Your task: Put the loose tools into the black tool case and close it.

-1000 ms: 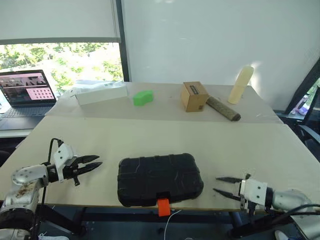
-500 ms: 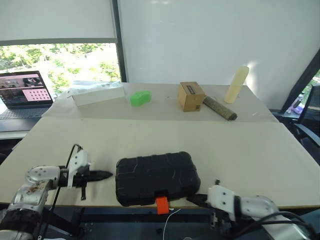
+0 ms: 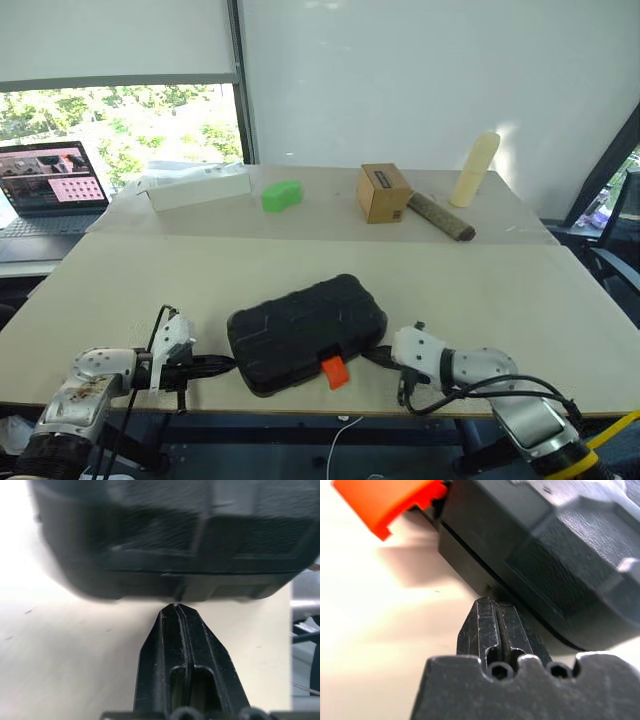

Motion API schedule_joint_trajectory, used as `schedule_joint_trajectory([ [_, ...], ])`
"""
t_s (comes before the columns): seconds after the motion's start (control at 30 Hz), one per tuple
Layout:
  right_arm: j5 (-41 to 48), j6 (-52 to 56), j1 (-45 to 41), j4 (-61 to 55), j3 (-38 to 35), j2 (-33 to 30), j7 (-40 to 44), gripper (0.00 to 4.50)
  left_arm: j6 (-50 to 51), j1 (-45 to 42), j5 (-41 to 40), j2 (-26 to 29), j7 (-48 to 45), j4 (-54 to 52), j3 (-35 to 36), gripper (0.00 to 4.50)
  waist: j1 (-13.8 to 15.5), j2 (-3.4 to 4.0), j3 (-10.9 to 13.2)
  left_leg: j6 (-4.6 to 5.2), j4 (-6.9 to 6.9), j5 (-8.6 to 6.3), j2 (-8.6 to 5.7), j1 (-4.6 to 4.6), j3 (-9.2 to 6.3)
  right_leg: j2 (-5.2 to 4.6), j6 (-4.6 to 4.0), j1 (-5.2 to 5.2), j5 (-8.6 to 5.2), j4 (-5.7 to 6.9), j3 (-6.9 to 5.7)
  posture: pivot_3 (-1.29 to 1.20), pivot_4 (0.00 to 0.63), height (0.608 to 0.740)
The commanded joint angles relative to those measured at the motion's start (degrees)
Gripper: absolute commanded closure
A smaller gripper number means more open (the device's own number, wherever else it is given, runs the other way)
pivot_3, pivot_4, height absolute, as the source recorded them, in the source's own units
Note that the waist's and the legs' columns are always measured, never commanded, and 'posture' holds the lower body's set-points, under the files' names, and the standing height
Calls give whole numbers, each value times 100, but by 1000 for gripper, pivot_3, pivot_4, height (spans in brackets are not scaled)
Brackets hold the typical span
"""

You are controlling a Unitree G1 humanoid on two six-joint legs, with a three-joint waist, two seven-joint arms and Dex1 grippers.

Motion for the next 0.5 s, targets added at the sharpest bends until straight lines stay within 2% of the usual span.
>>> schedule_joint_trajectory([
  [0.03, 38, -264, -240, 170, -314, -106, 65, 4467, 373, -408, -175, 653, -638, 643, 358, 4500, -14, -1, 1, -1, 0, 0, 1, 0, 1, 1, -2, -2, -1, 2, 0, 0, 150, 740],
  [0.13, 98, -325, -192, 183, -372, -195, 191, 4467, 383, -1063, -229, 595, -570, 1129, 470, 4500, 21, 0, 2, -3, -2, 2, 3, 0, -1, 2, -7, -6, -6, 8, -4, 0, 150, 740],
  [0.23, 140, -335, -74, 93, -363, -215, 286, 4467, 344, -2009, 29, 163, -12, 1684, 409, 4500, 150, -2, 2, -2, 3, 2, -9, -1, -6, -7, -3, 6, -6, 7, -11, 0, 150, 740],
  [0.33, 141, -237, -8, -26, -329, -110, 264, 4467, 31, -2826, 623, -450, 553, 2198, -14, 4500, 163, -5, 2, -1, 20, 1, -16, -6, -3, -7, 4, 16, -2, 4, -13, 0, 150, 740],
  [0.5, 46, -232, -137, 61, -326, 45, 195, 4467, -19, -3159, 974, -941, 379, 2276, -477, 4500, 28, -7, 2, -37, 28, 22, -15, -18, 2, 2, 7, 12, 0, 0, -9, 0, 150, 740],
])
